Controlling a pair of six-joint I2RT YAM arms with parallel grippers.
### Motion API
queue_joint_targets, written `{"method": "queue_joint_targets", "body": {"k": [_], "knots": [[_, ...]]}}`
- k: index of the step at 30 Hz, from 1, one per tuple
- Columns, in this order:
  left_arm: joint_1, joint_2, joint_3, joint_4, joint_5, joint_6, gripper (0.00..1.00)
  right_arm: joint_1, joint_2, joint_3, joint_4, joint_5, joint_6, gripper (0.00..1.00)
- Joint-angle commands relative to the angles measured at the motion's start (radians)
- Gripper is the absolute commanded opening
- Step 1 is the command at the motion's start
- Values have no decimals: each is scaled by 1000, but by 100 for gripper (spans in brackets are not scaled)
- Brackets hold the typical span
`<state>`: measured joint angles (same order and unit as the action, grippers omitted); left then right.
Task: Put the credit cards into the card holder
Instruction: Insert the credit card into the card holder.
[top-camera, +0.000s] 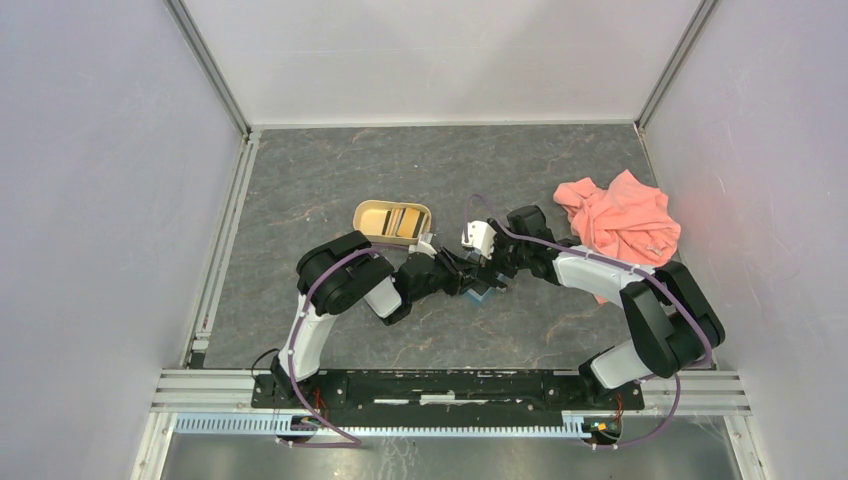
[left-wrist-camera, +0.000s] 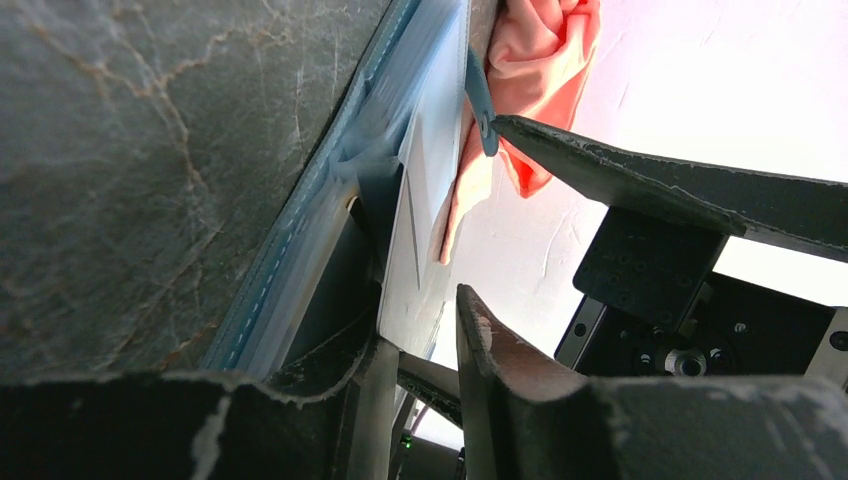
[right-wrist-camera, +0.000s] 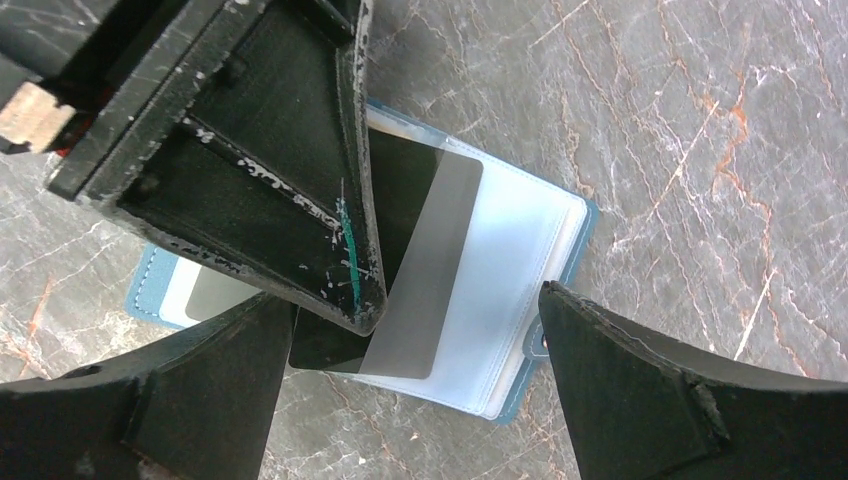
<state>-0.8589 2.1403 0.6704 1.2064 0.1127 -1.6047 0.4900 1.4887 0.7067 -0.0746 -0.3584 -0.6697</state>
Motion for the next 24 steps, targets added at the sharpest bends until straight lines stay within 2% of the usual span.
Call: {"method": "queue_joint_targets", "body": {"k": [1,16,24], "knots": [[11,9,-6,-85,10,27,36,-1,20,39,43,111,42,98],[29,-60,-66,-132,11,58,42,-40,35,49,49,48,115,96],[37,-99,-101,-162,11,67,41,-44,57,59,40,27,116,95]]}}
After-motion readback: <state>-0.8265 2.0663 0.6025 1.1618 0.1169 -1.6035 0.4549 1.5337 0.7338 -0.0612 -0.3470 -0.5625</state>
